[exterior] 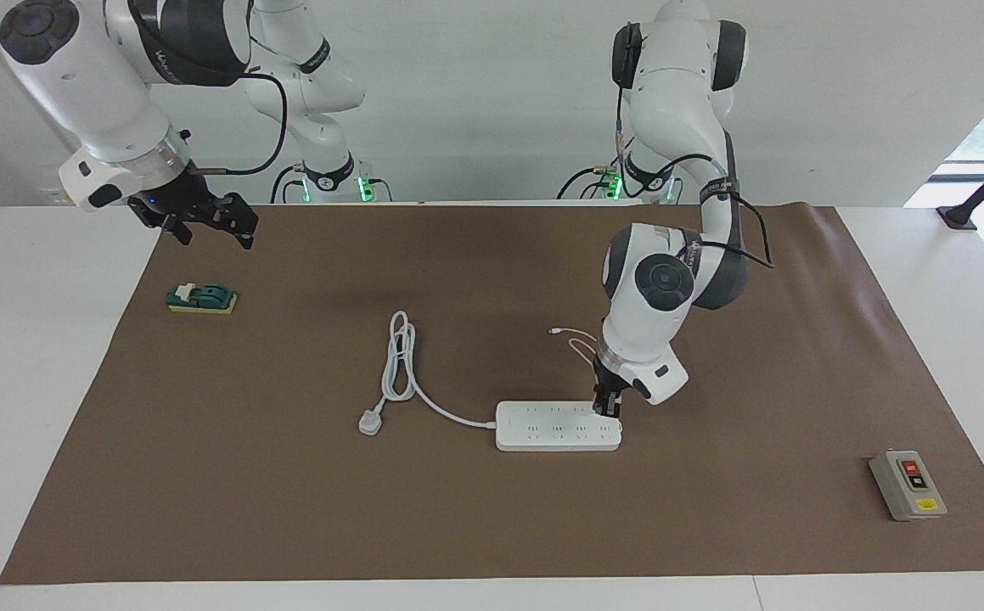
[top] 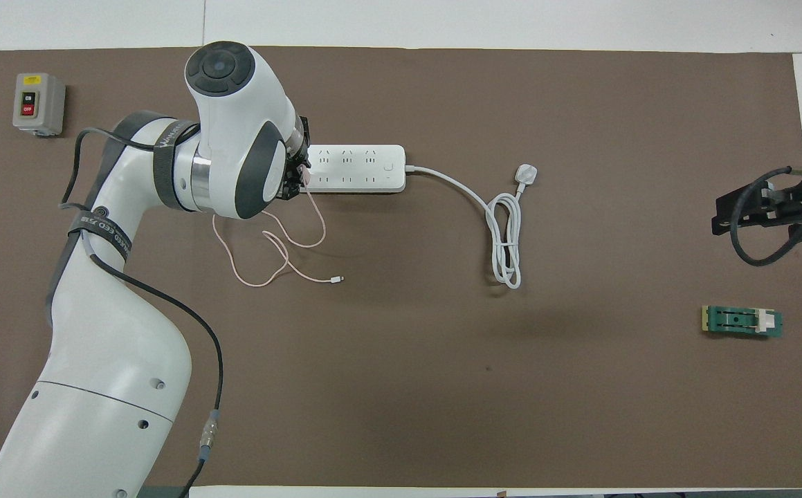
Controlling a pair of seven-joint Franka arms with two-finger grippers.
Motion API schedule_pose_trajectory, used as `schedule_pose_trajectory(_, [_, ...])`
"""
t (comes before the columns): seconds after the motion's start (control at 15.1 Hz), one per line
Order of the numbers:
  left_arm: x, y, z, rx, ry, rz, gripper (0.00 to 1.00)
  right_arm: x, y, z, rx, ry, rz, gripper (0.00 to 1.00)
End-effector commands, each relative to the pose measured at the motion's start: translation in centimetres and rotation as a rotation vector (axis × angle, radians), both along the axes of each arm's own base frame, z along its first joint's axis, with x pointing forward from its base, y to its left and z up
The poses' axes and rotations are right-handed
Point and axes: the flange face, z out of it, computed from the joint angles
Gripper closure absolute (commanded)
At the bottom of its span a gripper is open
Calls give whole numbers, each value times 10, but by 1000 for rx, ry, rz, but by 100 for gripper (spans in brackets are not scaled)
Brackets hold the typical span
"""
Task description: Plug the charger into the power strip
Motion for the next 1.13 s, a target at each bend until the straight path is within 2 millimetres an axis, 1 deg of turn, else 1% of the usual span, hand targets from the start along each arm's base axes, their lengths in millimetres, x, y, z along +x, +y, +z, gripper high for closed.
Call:
schedule_pose_trajectory(0.0, [-9, -1, -59, 58, 56, -8, 100, -12, -3, 16, -6, -13, 21, 0])
schedule_pose_trajectory(0.27, [-8, 0, -58, 63, 54, -11, 100, -17, -4, 25, -4, -29, 19, 0])
schedule_pose_trajectory(0.6, [-3, 17, -47, 45, 71, 27, 100, -18, -4, 26, -4, -31, 19, 0])
schedule_pose_trajectory(0.66, [-3, 17, -41, 31, 70, 56, 100, -18, -4, 26, -4, -31, 19, 0])
schedule_pose_trajectory(0.73, [-3, 18, -38, 31, 68, 98, 100, -18, -4, 26, -4, -31, 19, 0])
schedule_pose_trajectory(0.86, [-2, 18, -36, 33, 66, 151, 100, -18, -3, 26, -4, -31, 21, 0])
schedule_pose_trajectory(0.93, [0, 22, -37, 35, 66, 181, 100, -18, -3, 26, -4, -31, 21, 0])
schedule_pose_trajectory(1.06, [-1, 20, -38, 39, 65, 201, 100, -18, -4, 26, -4, -31, 19, 0])
